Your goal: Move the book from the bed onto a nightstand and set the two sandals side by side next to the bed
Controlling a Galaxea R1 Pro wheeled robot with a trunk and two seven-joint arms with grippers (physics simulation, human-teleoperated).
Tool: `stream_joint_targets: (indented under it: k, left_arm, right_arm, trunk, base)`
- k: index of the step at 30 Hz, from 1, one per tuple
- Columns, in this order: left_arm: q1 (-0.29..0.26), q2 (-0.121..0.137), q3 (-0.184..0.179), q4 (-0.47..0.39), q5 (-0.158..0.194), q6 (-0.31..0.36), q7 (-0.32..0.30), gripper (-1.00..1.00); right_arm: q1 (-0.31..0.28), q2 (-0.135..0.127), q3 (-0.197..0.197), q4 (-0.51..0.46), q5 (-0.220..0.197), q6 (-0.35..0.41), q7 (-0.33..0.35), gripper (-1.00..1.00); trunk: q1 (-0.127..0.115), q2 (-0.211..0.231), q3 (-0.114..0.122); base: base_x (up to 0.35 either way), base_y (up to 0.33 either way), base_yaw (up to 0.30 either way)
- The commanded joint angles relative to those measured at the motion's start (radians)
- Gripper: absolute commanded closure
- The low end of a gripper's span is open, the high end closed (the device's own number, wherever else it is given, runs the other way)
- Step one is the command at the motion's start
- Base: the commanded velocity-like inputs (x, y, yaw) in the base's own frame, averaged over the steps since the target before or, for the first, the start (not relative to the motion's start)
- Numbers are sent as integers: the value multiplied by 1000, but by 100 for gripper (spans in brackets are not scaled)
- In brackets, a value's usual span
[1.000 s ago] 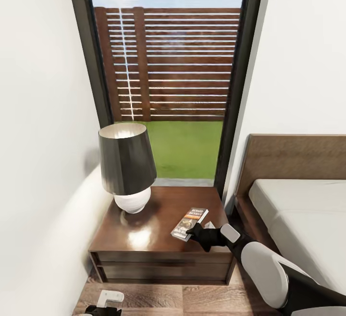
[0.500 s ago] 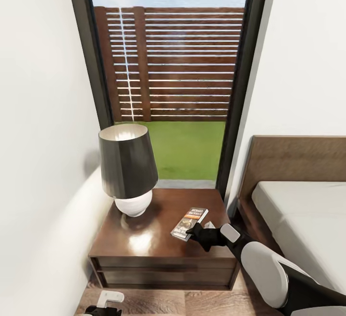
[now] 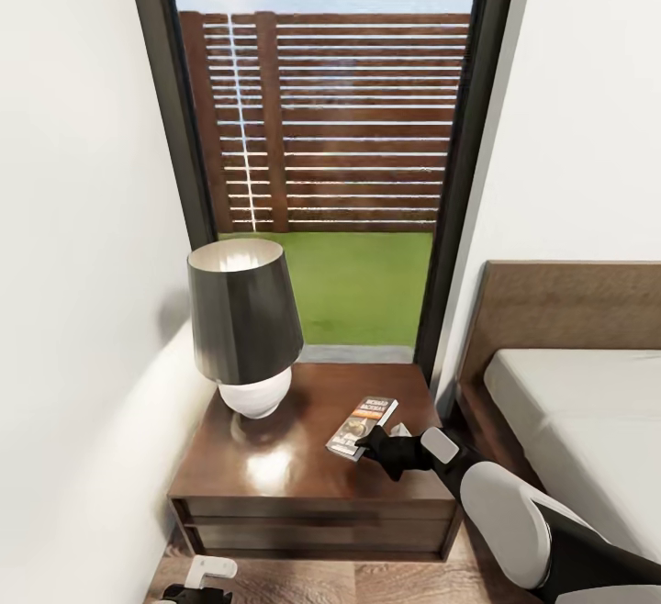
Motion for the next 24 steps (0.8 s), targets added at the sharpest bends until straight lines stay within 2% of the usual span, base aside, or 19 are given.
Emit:
stream_joint_targets:
  k: [1,24]
  left_arm:
    - [0,1,-9,-3,10,6,5,-100]
    - [0,1,-10,-3,10,6,5,-100]
  right_arm:
    - [0,0,-1,-2,0,5,0,100]
    - [-1,-1,-1,-2,0,5,-2,100]
  trunk:
    - [0,0,-1]
    - [0,0,-1]
  base:
    - [21,6,0]
    - [4,1,0]
